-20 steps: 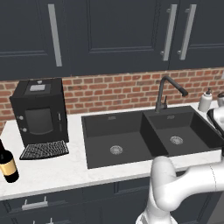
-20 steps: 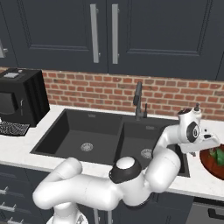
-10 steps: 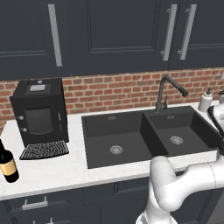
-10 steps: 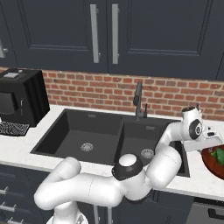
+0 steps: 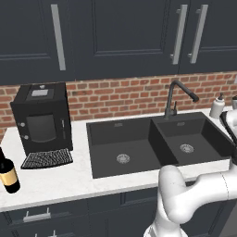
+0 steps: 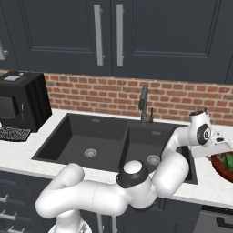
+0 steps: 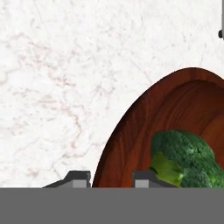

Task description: Pick the broccoli from the sink and place it in the bowl. Then pick the bowl and place it in the microwave. Then close the microwave door and press the start button.

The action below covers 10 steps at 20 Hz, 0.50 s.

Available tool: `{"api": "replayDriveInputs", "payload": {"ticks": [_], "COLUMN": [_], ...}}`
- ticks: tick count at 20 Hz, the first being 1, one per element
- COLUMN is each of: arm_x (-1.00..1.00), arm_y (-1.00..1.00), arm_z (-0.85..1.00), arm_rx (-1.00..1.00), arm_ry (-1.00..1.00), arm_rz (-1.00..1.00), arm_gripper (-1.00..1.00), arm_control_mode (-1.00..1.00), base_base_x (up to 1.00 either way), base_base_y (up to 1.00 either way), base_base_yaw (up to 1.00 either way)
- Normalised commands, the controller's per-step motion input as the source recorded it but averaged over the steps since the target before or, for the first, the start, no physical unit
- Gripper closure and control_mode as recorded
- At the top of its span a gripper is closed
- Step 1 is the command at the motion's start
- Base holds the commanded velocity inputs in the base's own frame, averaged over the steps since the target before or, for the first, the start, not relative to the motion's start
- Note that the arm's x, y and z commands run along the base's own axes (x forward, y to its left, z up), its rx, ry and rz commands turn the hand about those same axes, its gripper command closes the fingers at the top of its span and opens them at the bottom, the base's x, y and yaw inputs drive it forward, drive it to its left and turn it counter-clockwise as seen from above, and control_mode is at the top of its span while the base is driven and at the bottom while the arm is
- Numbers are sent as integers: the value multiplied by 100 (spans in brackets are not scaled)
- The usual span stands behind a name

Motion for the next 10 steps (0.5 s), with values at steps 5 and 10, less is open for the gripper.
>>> {"api": "replayDriveInputs", "payload": {"ticks": [5, 10], "arm_x": [-53, -36], "arm_y": [7, 34], "arm_z": [2, 2], "arm_rx": [0, 0], "arm_ry": [-12, -33], "arm_rz": [0, 0], "arm_gripper": [100, 100], "arm_control_mode": [-100, -100], "base_base_x": [0, 0], "base_base_y": [0, 0], "base_base_yaw": [0, 0]}}
